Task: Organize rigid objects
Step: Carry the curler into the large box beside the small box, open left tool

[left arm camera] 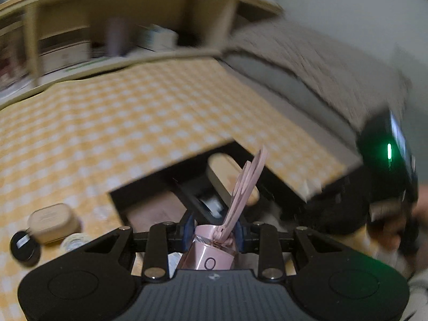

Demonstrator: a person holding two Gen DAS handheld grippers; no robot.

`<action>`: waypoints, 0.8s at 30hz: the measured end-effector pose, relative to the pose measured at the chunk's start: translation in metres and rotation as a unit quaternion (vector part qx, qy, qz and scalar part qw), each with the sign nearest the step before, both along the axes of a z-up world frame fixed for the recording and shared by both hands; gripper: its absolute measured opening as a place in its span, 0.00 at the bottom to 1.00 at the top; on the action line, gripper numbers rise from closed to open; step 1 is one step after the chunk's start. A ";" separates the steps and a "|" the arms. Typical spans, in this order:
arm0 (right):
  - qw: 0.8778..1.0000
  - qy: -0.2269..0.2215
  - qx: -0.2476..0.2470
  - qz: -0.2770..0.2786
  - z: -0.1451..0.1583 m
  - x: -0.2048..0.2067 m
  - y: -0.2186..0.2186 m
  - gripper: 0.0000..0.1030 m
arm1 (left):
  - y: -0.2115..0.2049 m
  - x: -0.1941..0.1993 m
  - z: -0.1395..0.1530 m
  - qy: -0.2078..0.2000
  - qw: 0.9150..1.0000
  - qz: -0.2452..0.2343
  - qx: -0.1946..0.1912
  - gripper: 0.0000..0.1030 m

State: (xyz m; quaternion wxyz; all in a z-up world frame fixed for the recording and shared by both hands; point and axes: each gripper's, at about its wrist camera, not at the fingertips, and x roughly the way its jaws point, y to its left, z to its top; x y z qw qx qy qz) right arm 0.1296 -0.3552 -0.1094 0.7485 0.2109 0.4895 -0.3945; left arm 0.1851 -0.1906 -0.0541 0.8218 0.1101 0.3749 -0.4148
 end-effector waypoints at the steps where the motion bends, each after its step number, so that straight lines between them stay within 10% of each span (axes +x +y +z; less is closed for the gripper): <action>1: 1.000 0.000 0.000 0.000 0.000 0.000 0.000 0.04 | -0.006 -0.003 -0.004 -0.004 1.000 -0.018 0.012 0.31; 10: 1.000 -0.002 0.003 0.001 0.002 -0.001 0.001 0.04 | -0.038 -0.016 -0.037 -0.016 0.989 -0.126 0.073 0.32; 24: 1.000 -0.005 0.006 -0.002 0.000 -0.002 -0.001 0.04 | -0.065 -0.016 -0.045 0.005 0.992 -0.118 0.048 0.38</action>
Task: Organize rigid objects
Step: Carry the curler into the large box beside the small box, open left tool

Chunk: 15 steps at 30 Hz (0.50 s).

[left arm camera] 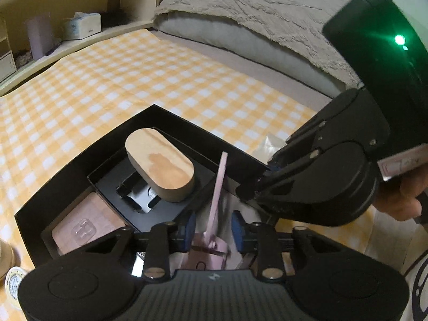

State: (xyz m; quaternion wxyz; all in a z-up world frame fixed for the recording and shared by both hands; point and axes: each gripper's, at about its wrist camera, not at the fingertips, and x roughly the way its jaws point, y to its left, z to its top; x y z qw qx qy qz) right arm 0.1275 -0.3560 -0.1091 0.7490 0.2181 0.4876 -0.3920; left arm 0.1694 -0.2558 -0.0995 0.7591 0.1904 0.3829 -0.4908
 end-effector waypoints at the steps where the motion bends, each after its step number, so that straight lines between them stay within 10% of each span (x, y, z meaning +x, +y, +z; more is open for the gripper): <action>1: 1.000 -0.001 0.000 0.000 0.000 0.000 0.000 0.04 | 0.001 -0.001 0.001 -0.004 1.000 0.003 0.004 0.42; 15: 1.000 0.001 0.000 0.000 0.000 0.001 0.000 0.04 | 0.036 -0.002 0.030 0.026 0.998 0.054 -0.013 0.82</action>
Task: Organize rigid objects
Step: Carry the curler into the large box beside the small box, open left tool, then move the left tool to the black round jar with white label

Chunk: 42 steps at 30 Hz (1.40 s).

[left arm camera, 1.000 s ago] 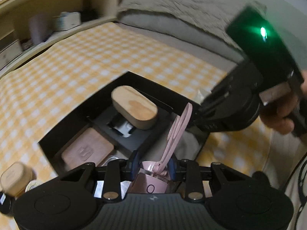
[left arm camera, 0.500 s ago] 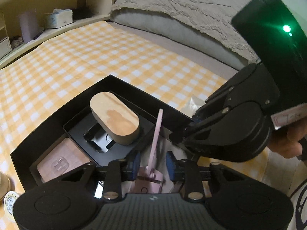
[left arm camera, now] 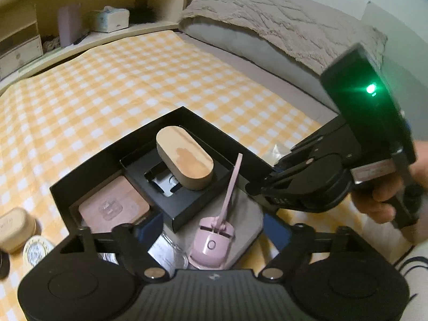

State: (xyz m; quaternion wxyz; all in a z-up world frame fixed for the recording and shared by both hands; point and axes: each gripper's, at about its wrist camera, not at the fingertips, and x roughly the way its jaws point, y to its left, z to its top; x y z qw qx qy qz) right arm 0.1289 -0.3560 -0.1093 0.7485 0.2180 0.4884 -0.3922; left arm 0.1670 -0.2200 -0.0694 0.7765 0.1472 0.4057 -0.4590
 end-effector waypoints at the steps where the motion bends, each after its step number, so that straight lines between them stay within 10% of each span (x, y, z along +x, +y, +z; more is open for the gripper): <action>1: 1.000 0.000 0.000 0.000 0.000 0.000 0.000 0.04 | 0.002 -0.001 0.002 0.004 1.000 0.001 -0.003 0.83; 27: 1.000 0.001 0.000 -0.003 0.000 0.000 0.000 0.04 | 0.066 -0.018 0.057 -0.024 0.995 0.090 -0.031 0.99; 42: 1.000 0.004 -0.001 -0.002 0.000 0.001 0.000 0.04 | 0.133 0.049 0.066 -0.058 0.961 0.268 -0.046 1.00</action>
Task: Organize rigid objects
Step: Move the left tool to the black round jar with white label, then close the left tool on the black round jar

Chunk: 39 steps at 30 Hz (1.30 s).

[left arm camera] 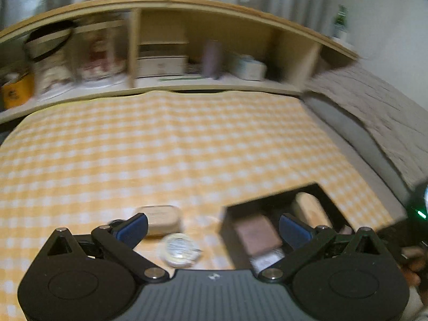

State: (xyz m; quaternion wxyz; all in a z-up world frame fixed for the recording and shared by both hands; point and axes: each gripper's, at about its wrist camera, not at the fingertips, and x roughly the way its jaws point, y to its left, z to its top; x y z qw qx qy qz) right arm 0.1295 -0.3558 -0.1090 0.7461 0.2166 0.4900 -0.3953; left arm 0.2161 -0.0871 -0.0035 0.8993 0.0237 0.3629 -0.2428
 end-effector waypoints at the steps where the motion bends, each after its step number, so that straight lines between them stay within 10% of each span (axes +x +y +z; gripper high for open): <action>1: 1.000 0.001 -0.001 0.001 0.000 0.000 0.000 0.04 | 0.005 0.006 -0.003 0.004 1.000 0.018 0.000 1.00; 15: 1.000 0.003 -0.001 -0.001 0.001 0.000 0.001 0.05 | 0.043 0.058 -0.061 -0.003 0.990 0.129 0.059 0.98; 39: 1.000 0.010 0.001 0.000 -0.001 -0.001 0.000 0.05 | 0.045 0.080 -0.107 0.018 0.987 0.127 0.100 0.49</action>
